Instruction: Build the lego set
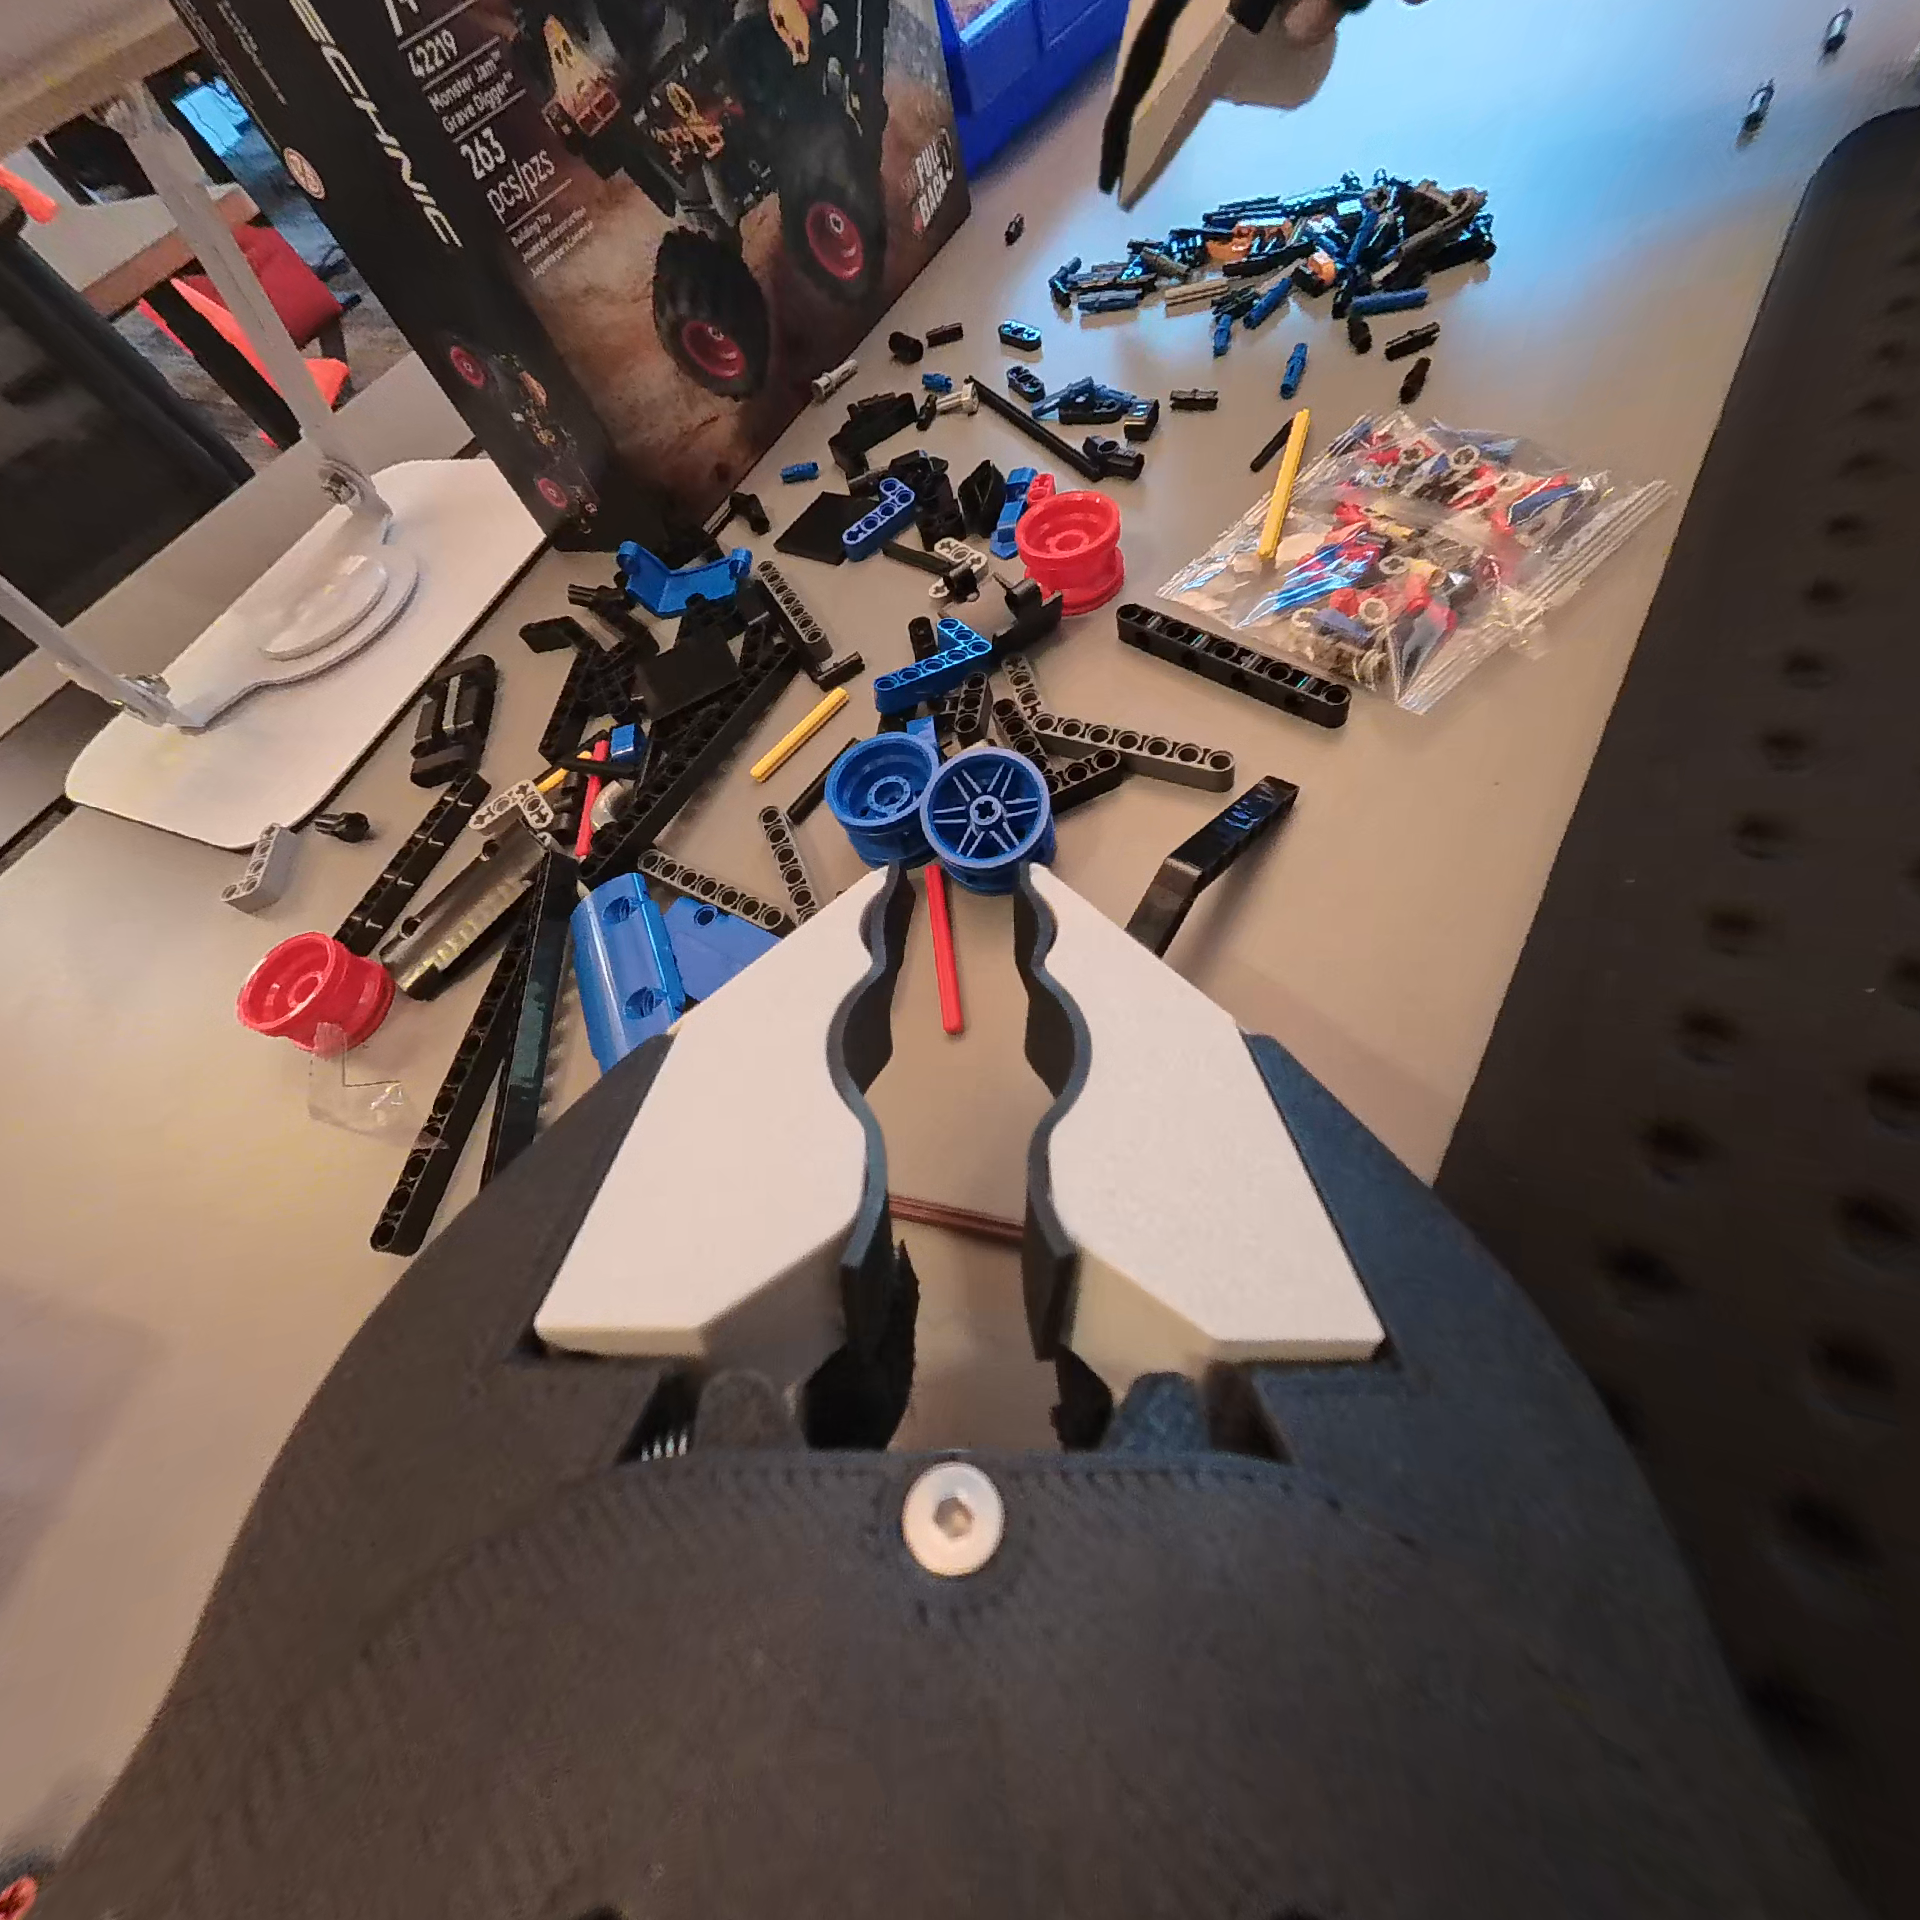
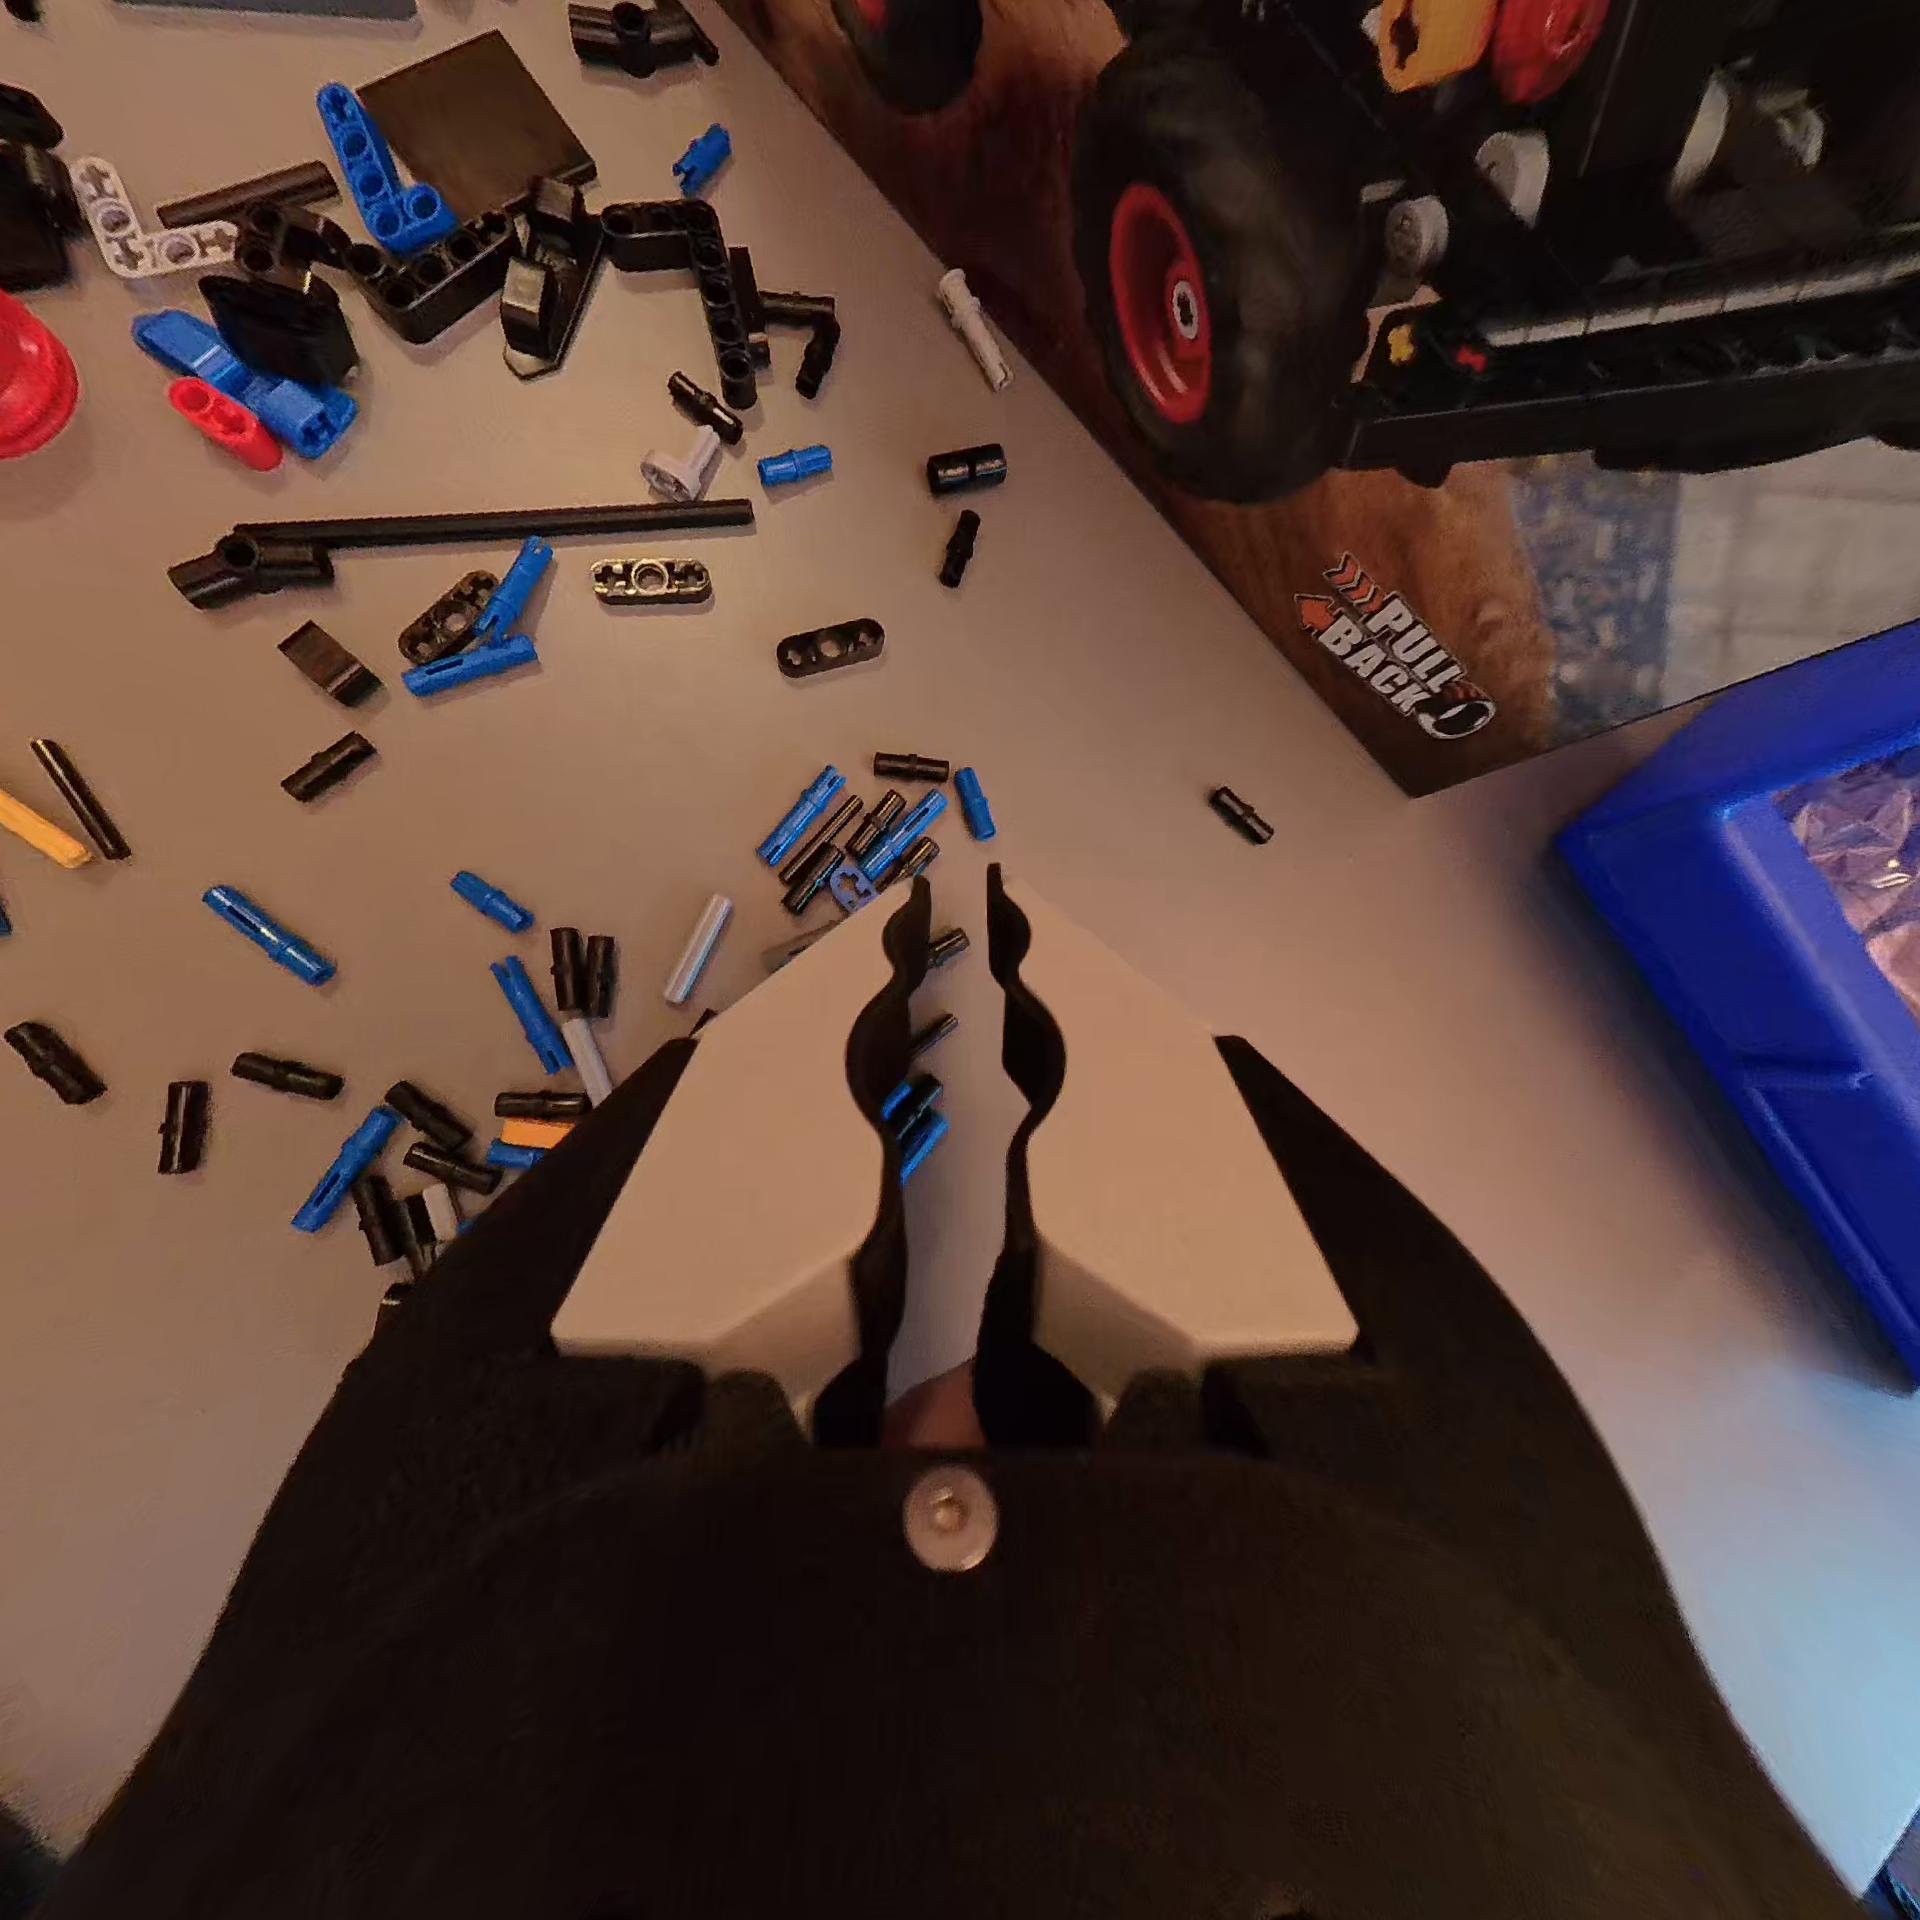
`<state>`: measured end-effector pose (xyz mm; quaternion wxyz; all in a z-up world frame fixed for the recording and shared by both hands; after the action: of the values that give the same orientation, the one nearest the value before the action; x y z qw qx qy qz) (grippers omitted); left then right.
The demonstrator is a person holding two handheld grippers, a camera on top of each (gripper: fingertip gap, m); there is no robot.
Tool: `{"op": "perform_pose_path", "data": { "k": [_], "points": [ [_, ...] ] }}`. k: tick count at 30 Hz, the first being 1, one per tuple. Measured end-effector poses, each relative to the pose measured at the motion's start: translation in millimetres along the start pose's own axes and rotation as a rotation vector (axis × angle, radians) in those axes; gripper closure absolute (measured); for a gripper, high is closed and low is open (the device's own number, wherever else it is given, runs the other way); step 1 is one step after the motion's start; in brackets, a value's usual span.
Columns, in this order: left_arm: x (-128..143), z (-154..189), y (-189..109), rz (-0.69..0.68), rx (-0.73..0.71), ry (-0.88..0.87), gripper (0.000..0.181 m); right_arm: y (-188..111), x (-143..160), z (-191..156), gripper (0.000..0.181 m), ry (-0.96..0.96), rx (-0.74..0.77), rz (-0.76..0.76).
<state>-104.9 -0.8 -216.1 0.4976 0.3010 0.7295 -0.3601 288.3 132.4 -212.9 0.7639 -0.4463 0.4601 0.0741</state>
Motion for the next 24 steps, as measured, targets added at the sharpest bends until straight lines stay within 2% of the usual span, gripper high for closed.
{"op": "perform_pose_path", "data": {
  "k": [24],
  "points": [
    [-0.4, 0.4, 0.6, 0.002, -0.004, 0.016, 0.164, -8.7, 2.4, 0.5, 0.172, -0.004, -0.002, -0.003]
  ]
}}
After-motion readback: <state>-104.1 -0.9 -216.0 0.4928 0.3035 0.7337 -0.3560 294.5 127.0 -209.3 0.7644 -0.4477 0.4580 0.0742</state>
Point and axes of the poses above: each gripper's, where its closed fingertips meet, y out along the fingers, x out of its underside, z = x × y across the jaws, the point moved 8 cm from there along -y, back along the fingers, and after that the axes turned 14 degrees about z, right-handed, at the moved point
